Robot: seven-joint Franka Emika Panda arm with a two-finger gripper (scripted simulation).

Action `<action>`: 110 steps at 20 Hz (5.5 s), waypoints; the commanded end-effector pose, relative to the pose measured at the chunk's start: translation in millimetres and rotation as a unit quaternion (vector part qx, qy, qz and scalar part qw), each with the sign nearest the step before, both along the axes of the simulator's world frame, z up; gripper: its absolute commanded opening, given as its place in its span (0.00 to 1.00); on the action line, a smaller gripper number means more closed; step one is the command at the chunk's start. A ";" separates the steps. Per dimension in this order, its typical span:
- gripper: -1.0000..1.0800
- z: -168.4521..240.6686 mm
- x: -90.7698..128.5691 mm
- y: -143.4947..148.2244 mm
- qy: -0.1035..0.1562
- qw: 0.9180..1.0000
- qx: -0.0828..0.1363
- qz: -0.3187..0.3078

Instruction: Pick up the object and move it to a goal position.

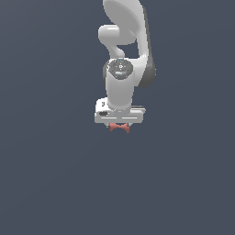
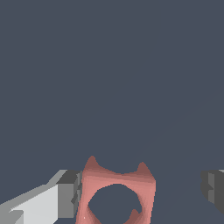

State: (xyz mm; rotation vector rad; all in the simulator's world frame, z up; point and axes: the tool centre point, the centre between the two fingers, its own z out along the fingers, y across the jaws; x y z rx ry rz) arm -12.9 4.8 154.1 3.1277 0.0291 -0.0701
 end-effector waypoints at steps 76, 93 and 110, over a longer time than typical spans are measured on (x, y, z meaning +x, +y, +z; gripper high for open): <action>0.81 -107.7 -70.3 -33.7 -0.029 0.938 0.043 0.343; 0.00 -97.7 -67.9 -37.9 -0.029 0.938 0.043 0.343; 0.00 22.5 -40.6 -85.4 -0.029 0.938 0.043 0.343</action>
